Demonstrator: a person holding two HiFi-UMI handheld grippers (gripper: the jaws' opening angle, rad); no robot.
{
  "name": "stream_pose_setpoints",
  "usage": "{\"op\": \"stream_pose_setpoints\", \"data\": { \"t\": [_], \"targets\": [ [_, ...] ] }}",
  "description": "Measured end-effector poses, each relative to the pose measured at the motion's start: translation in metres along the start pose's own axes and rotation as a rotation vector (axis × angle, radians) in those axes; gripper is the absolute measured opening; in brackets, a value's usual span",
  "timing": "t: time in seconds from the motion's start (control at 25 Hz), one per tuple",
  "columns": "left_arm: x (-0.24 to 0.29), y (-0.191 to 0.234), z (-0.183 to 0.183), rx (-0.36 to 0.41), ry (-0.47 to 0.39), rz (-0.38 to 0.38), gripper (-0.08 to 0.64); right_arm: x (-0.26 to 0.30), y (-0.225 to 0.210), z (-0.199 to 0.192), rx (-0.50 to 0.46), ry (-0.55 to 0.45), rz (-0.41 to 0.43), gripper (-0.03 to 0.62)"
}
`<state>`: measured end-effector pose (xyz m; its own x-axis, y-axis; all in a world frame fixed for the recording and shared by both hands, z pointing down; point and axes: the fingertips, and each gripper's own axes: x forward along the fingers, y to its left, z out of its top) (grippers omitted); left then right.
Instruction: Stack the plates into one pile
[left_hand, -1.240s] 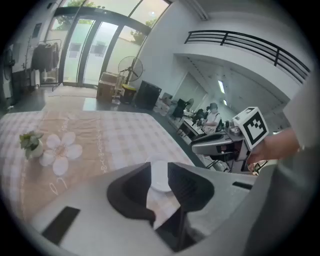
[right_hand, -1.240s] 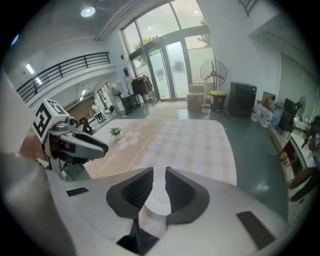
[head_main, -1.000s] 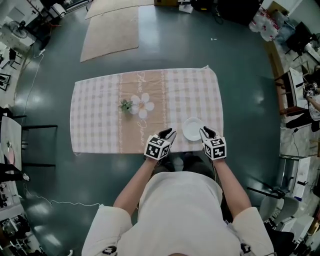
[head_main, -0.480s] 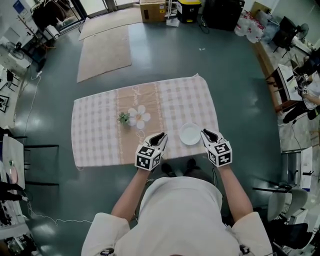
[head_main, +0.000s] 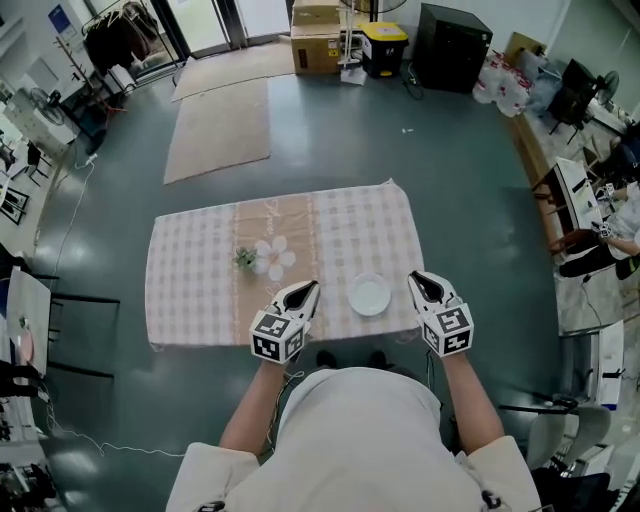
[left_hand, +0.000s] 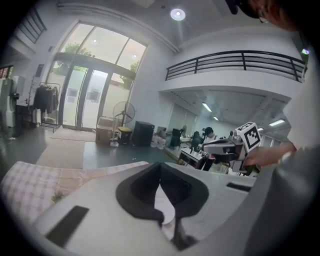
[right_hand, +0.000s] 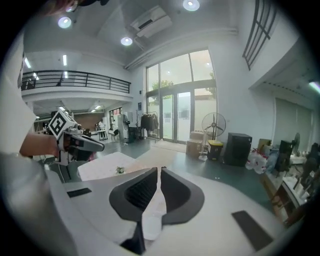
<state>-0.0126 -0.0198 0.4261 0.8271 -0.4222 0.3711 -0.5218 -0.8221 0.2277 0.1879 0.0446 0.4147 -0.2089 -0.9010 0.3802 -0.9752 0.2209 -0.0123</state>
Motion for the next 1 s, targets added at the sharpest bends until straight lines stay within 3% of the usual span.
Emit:
{"op": "stream_pose_setpoints", "data": {
  "t": [0.4,1.0],
  "targets": [
    [-0.016,-0.012,0.028,0.02,-0.075,0.04,0.007,-0.029,-0.02,0.036,-0.054,-0.122,-0.009,0.035],
    [-0.013,-0.018,0.026,0.01,-0.087,0.034,0.007,-0.04,-0.022,0.042,-0.017,-0.156,-0.027,0.034]
  ]
}}
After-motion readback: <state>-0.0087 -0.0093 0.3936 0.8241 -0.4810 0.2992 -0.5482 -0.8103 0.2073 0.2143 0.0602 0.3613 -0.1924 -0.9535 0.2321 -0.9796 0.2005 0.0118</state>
